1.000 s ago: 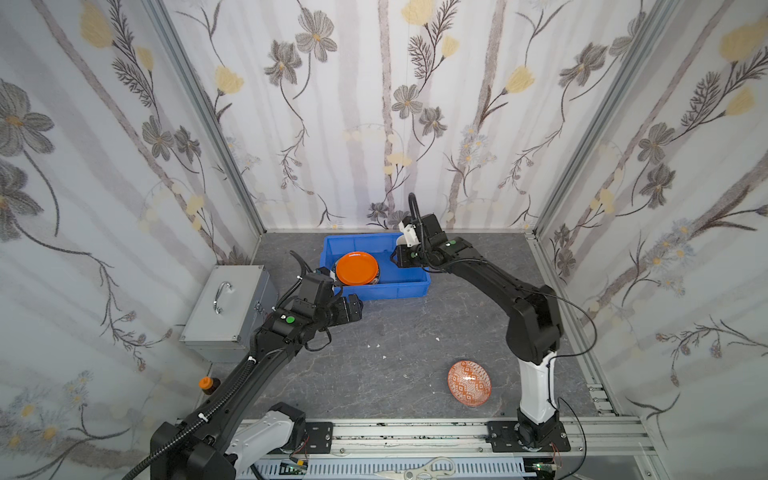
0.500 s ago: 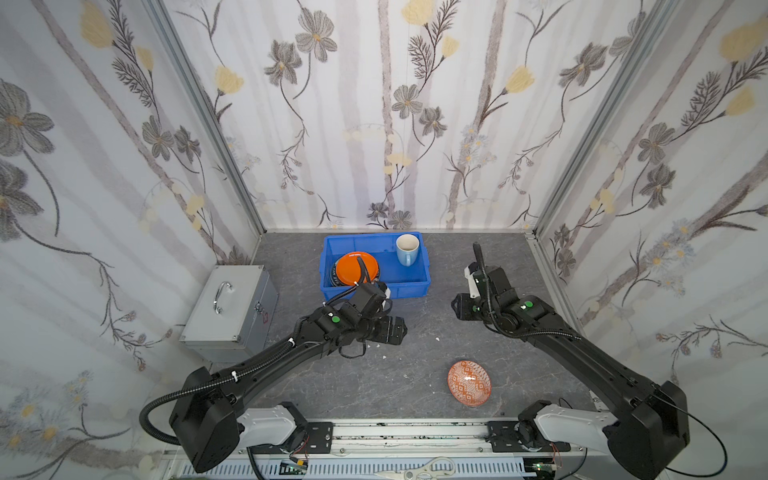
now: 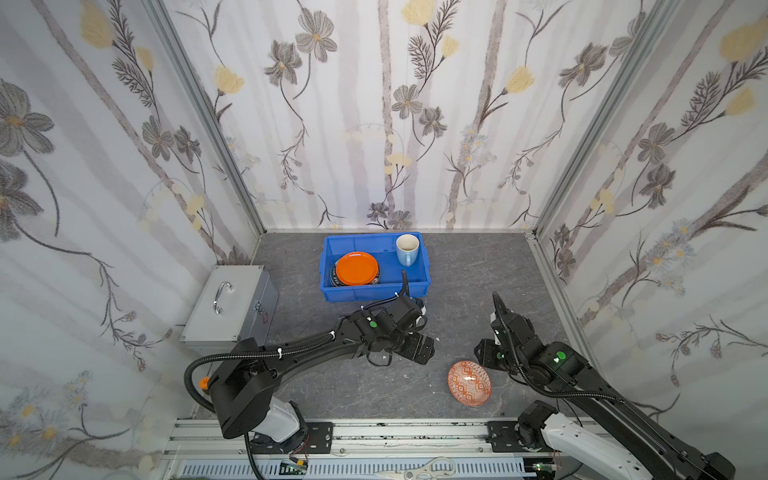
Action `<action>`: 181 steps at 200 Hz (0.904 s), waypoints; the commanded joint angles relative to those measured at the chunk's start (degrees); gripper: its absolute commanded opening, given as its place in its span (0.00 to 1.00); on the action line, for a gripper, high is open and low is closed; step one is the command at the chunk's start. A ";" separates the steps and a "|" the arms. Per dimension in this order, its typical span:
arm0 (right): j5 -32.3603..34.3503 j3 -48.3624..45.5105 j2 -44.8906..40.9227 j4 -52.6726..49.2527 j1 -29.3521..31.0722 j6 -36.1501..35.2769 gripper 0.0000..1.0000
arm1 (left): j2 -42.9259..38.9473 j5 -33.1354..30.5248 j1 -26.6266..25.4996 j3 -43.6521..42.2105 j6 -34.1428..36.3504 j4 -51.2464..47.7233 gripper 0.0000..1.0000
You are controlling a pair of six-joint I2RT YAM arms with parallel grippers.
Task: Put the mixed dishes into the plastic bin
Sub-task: 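Grip the patterned bowl rim with the right gripper while the left gripper steadies it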
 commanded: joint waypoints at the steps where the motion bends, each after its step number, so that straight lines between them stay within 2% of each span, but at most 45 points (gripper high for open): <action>1: 1.07 -1.54 -1.36 -5.97 1.66 5.79 0.41 | 1.83 0.84 -0.70 1.13 1.44 1.70 1.00; 44: -0.27 -3.72 -2.84 -7.06 5.05 10.33 0.41 | 3.36 2.12 -0.95 1.89 2.18 3.17 1.00; 96: -1.06 -4.92 1.98 -3.93 8.72 12.94 0.40 | 3.21 1.58 -0.90 1.40 3.12 3.32 1.00; 150: -0.44 -5.80 2.89 -2.13 9.92 15.50 0.40 | 3.58 2.03 -0.77 -0.61 3.02 4.74 1.00; 181: 2.68 -1.76 1.92 -5.38 11.63 16.30 0.40 | 3.40 2.20 -0.53 -1.10 3.11 5.22 1.00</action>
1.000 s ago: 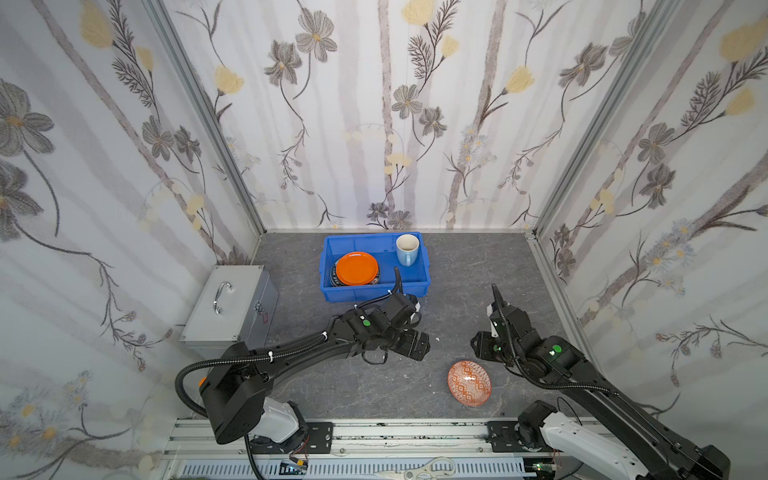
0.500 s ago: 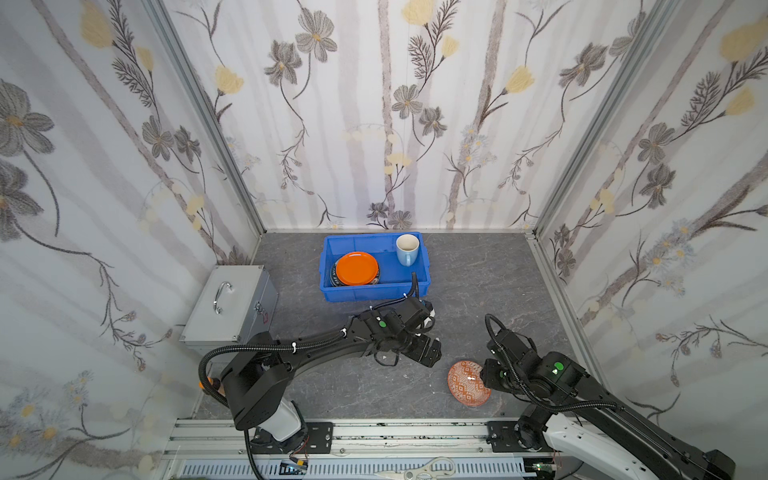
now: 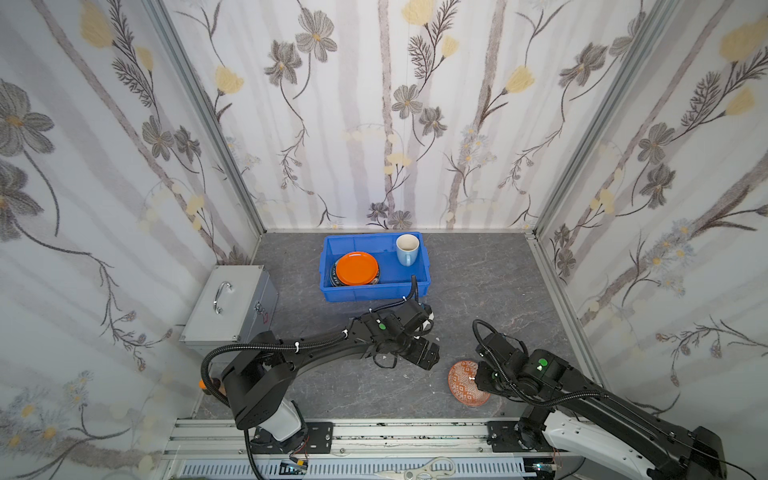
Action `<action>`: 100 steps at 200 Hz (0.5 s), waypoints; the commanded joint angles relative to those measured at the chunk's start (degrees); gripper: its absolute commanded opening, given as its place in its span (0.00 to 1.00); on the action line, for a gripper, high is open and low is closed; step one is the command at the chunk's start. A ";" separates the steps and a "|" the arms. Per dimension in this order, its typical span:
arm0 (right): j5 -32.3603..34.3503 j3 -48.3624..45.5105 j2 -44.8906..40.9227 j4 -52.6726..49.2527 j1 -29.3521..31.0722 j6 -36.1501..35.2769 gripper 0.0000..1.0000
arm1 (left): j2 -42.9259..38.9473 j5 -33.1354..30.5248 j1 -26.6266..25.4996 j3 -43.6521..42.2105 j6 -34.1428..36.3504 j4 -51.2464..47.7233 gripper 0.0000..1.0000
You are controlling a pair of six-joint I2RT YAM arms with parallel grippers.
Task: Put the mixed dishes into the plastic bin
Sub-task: 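Grip the patterned bowl rim with the right gripper while the left gripper steadies it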
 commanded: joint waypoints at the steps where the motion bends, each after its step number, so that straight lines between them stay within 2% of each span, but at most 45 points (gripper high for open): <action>1: 3.36 3.05 -0.46 -0.53 0.77 2.01 0.40 | -0.07 0.43 0.24 -0.44 0.42 1.83 1.00; 28: 5.37 3.46 -0.03 -3.55 0.81 2.57 0.41 | 0.03 0.83 0.42 -0.45 0.51 2.11 1.00; 100: 4.61 -1.53 -1.80 -2.55 0.76 6.05 0.44 | -0.78 1.53 1.05 -1.67 0.68 2.88 1.00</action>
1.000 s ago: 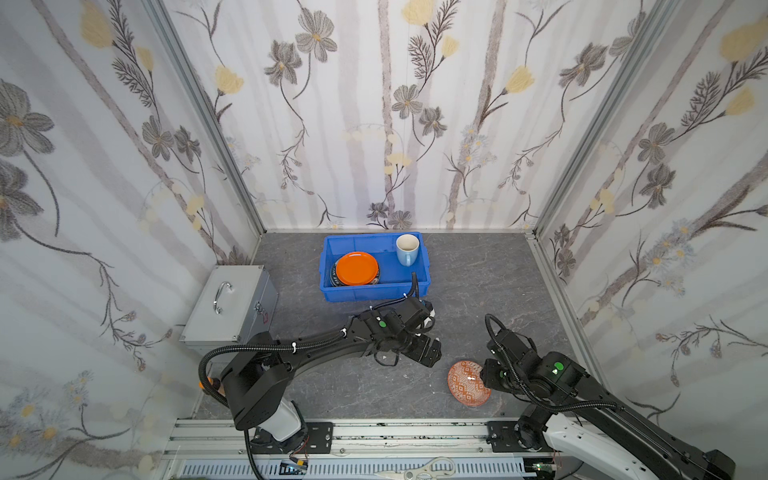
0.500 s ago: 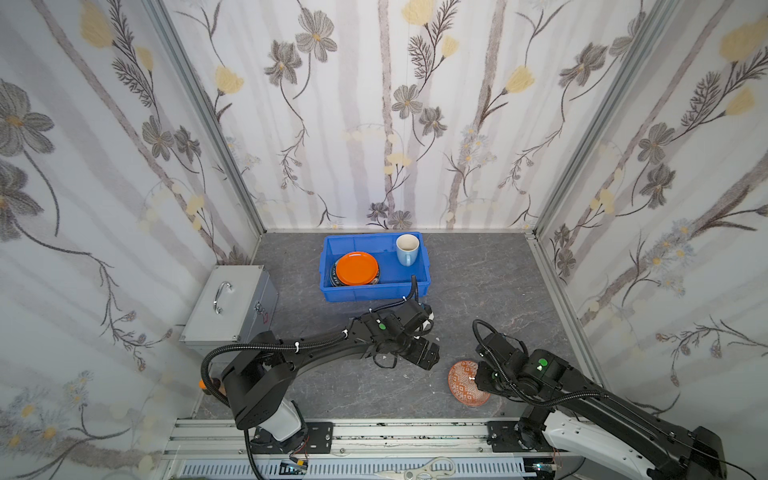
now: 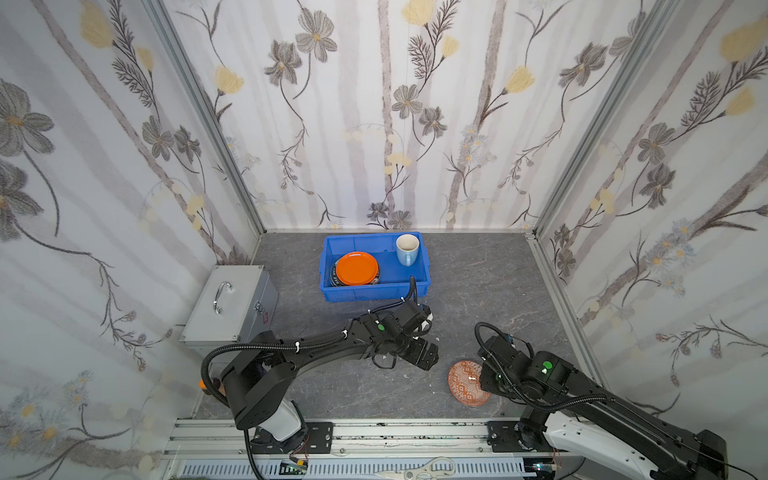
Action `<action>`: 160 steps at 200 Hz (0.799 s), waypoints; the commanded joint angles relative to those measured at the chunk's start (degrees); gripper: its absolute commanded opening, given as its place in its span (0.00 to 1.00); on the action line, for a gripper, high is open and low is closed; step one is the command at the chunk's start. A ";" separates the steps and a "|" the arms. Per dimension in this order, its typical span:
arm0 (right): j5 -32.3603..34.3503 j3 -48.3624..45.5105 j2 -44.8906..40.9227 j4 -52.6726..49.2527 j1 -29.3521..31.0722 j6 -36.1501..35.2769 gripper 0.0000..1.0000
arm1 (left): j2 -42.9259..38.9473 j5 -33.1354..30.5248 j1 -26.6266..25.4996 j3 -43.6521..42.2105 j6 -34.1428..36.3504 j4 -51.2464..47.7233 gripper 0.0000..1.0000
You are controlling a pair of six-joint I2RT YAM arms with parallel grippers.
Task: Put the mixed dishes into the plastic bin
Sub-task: 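Grip the patterned bowl rim with the right gripper while the left gripper steadies it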
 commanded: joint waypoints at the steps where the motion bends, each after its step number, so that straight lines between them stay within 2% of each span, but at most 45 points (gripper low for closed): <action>1: 0.52 -1.22 0.04 0.88 -0.01 2.14 0.44 | -0.51 0.79 0.35 -0.31 0.38 1.25 1.00; 48: -2.36 -5.17 4.02 9.27 0.03 1.03 0.44 | -1.69 1.43 1.23 -1.76 0.53 1.53 1.00; 96: -3.36 -4.27 10.44 15.81 -0.12 -1.86 0.38 | -4.70 1.05 3.89 -4.73 0.12 1.62 1.00; 160: -3.22 1.07 21.19 18.48 -0.25 -7.04 0.16 | -8.90 -0.35 6.54 -7.67 -0.71 1.09 1.00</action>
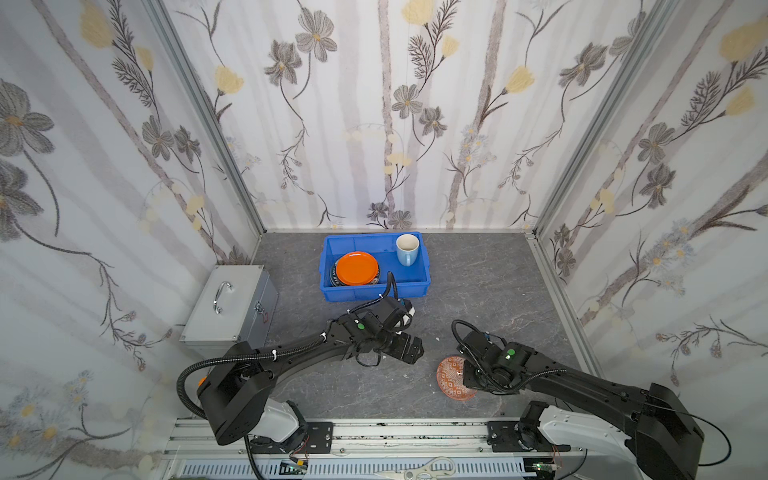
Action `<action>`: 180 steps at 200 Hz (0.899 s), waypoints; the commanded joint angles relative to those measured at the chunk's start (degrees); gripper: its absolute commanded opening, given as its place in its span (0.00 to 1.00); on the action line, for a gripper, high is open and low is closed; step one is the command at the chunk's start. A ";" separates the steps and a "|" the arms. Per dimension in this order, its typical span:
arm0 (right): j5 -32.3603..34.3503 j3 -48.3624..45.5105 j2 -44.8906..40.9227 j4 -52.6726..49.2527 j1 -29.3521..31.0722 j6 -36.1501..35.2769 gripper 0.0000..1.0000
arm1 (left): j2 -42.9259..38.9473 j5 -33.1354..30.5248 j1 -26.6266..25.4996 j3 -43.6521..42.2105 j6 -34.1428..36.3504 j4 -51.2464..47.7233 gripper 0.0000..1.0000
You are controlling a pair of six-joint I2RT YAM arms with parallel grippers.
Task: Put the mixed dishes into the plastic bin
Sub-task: 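Grip the patterned bowl rim with the right gripper while the left gripper steadies it, then carry the patterned bowl toward the blue bin with the right gripper while the left withdraws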
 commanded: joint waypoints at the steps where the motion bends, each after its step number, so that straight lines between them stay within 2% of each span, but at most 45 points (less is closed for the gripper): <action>1: 0.43 2.14 2.46 3.24 -0.09 -2.23 0.15 | -1.29 -1.17 0.60 -1.06 -0.83 0.41 1.00; 54: 1.26 7.21 6.03 3.79 -0.47 -5.03 0.06 | -6.14 -3.15 2.56 -3.93 -2.04 -0.86 1.00; 100: 0.75 12.81 9.41 4.44 -0.72 -8.66 0.04 | -13.74 -6.92 5.82 -6.04 -3.04 -3.89 1.00; 104: 0.72 13.24 9.63 4.53 -2.37 -8.91 0.04 | -14.47 -7.24 6.26 -6.28 -3.17 -4.23 1.00; 132: 0.28 16.95 11.34 4.77 -3.33 -11.29 0.03 | -19.30 -9.10 9.42 -7.70 -4.27 -6.44 1.00; 180: -0.22 27.80 14.96 3.99 -5.06 -15.77 0.02 | -23.01 -10.83 13.64 -8.02 -5.55 -8.70 1.00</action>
